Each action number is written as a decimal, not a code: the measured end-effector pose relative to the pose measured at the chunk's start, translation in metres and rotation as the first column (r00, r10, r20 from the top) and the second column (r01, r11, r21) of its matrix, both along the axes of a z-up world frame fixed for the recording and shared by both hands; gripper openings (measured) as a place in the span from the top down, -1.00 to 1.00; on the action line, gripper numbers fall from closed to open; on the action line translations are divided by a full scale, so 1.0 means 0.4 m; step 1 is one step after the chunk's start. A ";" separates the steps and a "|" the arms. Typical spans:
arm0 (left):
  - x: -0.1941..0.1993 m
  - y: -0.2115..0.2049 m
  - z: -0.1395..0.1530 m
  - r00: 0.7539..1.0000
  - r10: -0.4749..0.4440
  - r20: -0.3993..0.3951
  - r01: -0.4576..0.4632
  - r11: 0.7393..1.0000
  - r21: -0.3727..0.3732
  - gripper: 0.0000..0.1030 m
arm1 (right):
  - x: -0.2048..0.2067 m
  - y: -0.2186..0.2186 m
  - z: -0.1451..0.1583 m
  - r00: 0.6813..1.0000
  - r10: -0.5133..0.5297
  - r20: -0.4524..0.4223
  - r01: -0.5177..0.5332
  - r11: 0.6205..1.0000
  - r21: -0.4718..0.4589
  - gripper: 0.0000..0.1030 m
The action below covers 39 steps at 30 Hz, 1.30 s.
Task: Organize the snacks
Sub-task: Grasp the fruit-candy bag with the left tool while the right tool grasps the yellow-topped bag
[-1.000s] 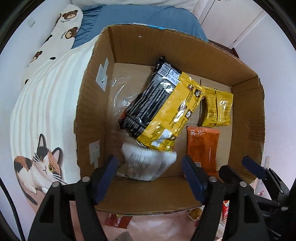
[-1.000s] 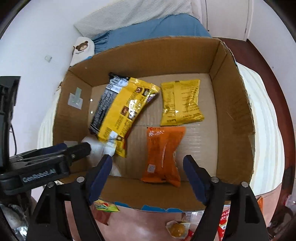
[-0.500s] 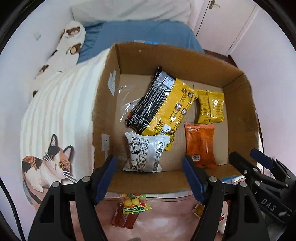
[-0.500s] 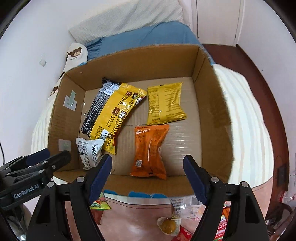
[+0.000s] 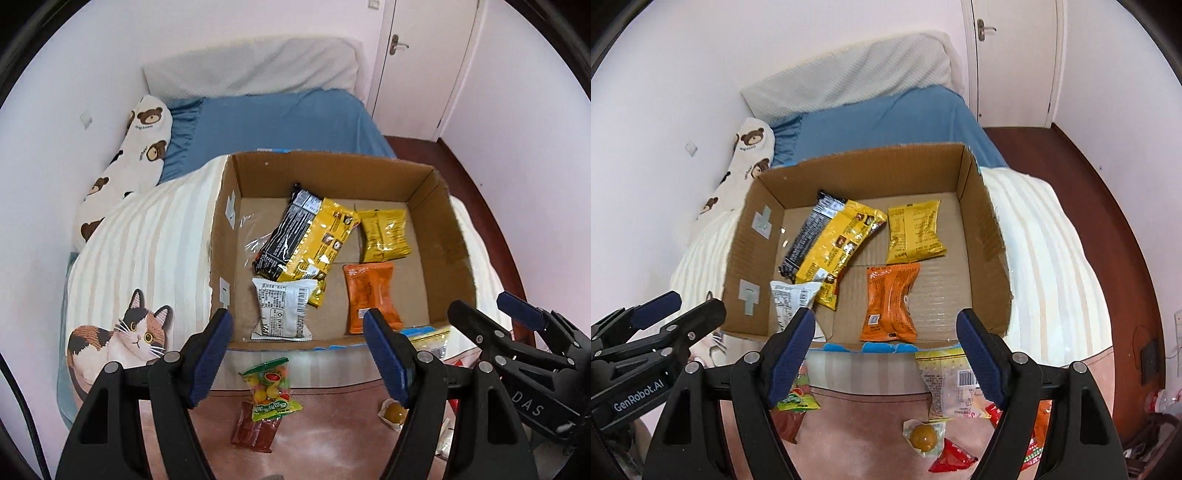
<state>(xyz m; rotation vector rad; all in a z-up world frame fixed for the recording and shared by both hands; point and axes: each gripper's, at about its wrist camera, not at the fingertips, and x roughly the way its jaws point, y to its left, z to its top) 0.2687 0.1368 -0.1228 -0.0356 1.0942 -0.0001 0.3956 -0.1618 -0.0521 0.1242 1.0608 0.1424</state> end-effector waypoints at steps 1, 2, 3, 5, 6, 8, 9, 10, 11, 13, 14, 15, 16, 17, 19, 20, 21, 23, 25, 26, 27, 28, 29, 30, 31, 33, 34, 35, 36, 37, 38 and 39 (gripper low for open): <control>-0.009 -0.001 0.007 1.000 -0.001 0.010 0.001 1.000 -0.002 -0.38 | -0.007 0.001 0.006 1.000 0.001 0.009 -0.001 1.000 -0.001 -0.58; -0.017 -0.004 0.014 1.000 -0.002 0.019 0.002 1.000 0.001 -0.38 | -0.017 0.002 0.015 1.000 0.005 0.021 -0.005 1.000 -0.010 -0.64; -0.025 -0.006 0.020 1.000 0.000 0.028 0.000 1.000 0.005 -0.38 | -0.025 0.002 0.023 0.999 0.001 0.034 0.000 1.000 -0.024 -0.71; -0.038 -0.006 0.031 0.999 0.008 0.049 -0.009 1.000 0.011 -0.41 | -0.035 -0.002 0.031 0.999 0.000 0.055 0.002 0.999 -0.037 -0.87; -0.043 -0.004 0.035 0.998 0.014 0.055 -0.015 1.000 0.014 -0.54 | -0.042 -0.006 0.036 0.998 -0.002 0.057 0.004 1.000 -0.030 -0.88; -0.048 0.002 0.037 0.998 0.026 0.057 -0.027 0.999 0.020 -0.76 | -0.053 -0.018 0.041 0.998 -0.008 0.058 0.009 1.000 -0.019 -0.90; -0.052 0.006 0.036 0.998 0.026 0.056 -0.027 1.000 0.011 -0.83 | -0.062 -0.027 0.042 0.998 -0.011 0.056 0.012 1.000 -0.013 -0.90; -0.055 0.009 0.034 0.998 0.026 0.051 -0.026 1.000 0.004 -0.83 | -0.067 -0.033 0.041 0.998 -0.014 0.054 0.015 1.000 -0.007 -0.91; -0.061 0.013 0.027 0.999 0.028 0.040 -0.028 1.000 -0.002 -0.83 | -0.077 -0.049 0.032 0.999 -0.024 0.041 0.024 1.000 0.007 -0.91; -0.077 0.022 0.005 0.999 0.033 0.019 -0.033 0.999 -0.011 -0.83 | -0.092 -0.077 0.003 0.999 -0.040 0.003 0.040 0.999 0.028 -0.91; -0.085 0.027 -0.010 0.999 0.037 0.005 -0.037 0.999 -0.014 -0.83 | -0.099 -0.092 -0.016 0.998 -0.053 -0.016 0.054 0.998 0.030 -0.91; -0.095 0.033 -0.030 0.999 0.044 -0.014 -0.044 0.999 -0.016 -0.83 | -0.107 -0.111 -0.046 0.996 -0.074 -0.044 0.076 0.997 0.029 -0.91; -0.103 0.040 -0.056 0.998 0.049 -0.035 -0.050 0.999 -0.016 -0.83 | -0.111 -0.124 -0.069 0.994 -0.086 -0.064 0.088 0.996 0.029 -0.91; -0.112 0.048 -0.089 0.996 0.055 -0.064 -0.056 0.998 -0.010 -0.83 | -0.111 -0.141 -0.109 0.990 -0.104 -0.094 0.107 0.994 0.028 -0.91; -0.124 0.061 -0.153 0.990 0.072 -0.121 -0.071 0.997 0.018 -0.83 | -0.107 -0.161 -0.177 0.983 -0.128 -0.133 0.131 0.991 0.019 -0.91; -0.128 0.071 -0.193 0.984 0.087 -0.156 -0.082 0.996 0.037 -0.83 | -0.101 -0.166 -0.217 0.979 -0.126 -0.161 0.129 0.992 0.007 -0.91; -0.129 0.078 -0.224 0.978 0.099 -0.183 -0.091 0.994 0.053 -0.83 | -0.093 -0.168 -0.254 0.976 -0.123 -0.181 0.124 0.992 -0.006 -0.91; -0.127 0.097 -0.289 0.965 0.120 -0.234 -0.106 0.992 0.071 -0.83 | -0.082 -0.166 -0.307 0.974 -0.118 -0.196 0.113 0.993 -0.036 -0.92; -0.117 0.117 -0.340 0.949 0.146 -0.279 -0.130 0.989 0.075 -0.83 | -0.061 -0.160 -0.360 0.970 -0.106 -0.220 0.096 0.994 -0.054 -0.91; -0.110 0.126 -0.370 0.939 0.157 -0.305 -0.144 0.987 0.065 -0.83 | -0.050 -0.158 -0.385 0.968 -0.103 -0.228 0.091 0.994 -0.061 -0.91; -0.104 0.134 -0.391 0.931 0.167 -0.324 -0.158 0.986 0.053 -0.83 | -0.041 -0.155 -0.400 0.967 -0.099 -0.234 0.086 0.994 -0.064 -0.91; -0.097 0.141 -0.411 0.924 0.175 -0.340 -0.173 0.984 0.038 -0.83 | -0.033 -0.153 -0.414 0.966 -0.097 -0.239 0.083 0.994 -0.069 -0.91; -0.087 0.148 -0.436 0.916 0.183 -0.356 -0.188 0.982 0.022 -0.83 | -0.023 -0.151 -0.432 0.966 -0.095 -0.242 0.077 0.994 -0.079 -0.91; -0.079 0.151 -0.455 0.910 0.185 -0.370 -0.195 0.981 0.010 -0.83 | -0.016 -0.151 -0.442 0.965 -0.092 -0.246 0.073 0.994 -0.084 -0.91; -0.067 0.152 -0.480 0.903 0.176 -0.392 -0.199 0.980 -0.018 -0.83 | -0.006 -0.150 -0.459 0.963 -0.088 -0.257 0.067 0.994 -0.089 -0.91; -0.050 0.152 -0.519 0.891 0.170 -0.422 -0.208 0.977 -0.044 -0.83 | 0.007 -0.149 -0.486 0.956 -0.086 -0.281 0.059 0.993 -0.104 -0.91; -0.042 0.151 -0.537 0.886 0.166 -0.433 -0.210 0.976 -0.056 -0.83 | 0.012 -0.150 -0.500 0.952 -0.089 -0.293 0.058 0.992 -0.112 -0.91; -0.034 0.149 -0.554 0.884 0.162 -0.439 -0.211 0.975 -0.065 -0.80 | 0.015 -0.153 -0.517 0.948 -0.091 -0.305 0.056 0.991 -0.122 -0.91; -0.029 0.148 -0.565 0.882 0.163 -0.441 -0.214 0.974 -0.067 -0.63 | 0.017 -0.155 -0.527 0.945 -0.091 -0.314 0.055 0.991 -0.122 -0.91; -0.026 0.147 -0.573 0.886 0.165 -0.433 -0.217 0.973 -0.073 -0.49 | 0.018 -0.158 -0.540 0.940 -0.092 -0.329 0.056 0.991 -0.118 -0.91; -0.025 0.146 -0.574 0.889 0.169 -0.425 -0.219 0.973 -0.073 -0.24 | 0.015 -0.166 -0.552 0.934 -0.095 -0.343 0.065 0.993 -0.096 -0.90; -0.025 0.146 -0.575 0.891 0.171 -0.421 -0.223 0.972 -0.077 -0.07 | 0.013 -0.171 -0.557 0.932 -0.096 -0.350 0.072 0.994 -0.079 -0.87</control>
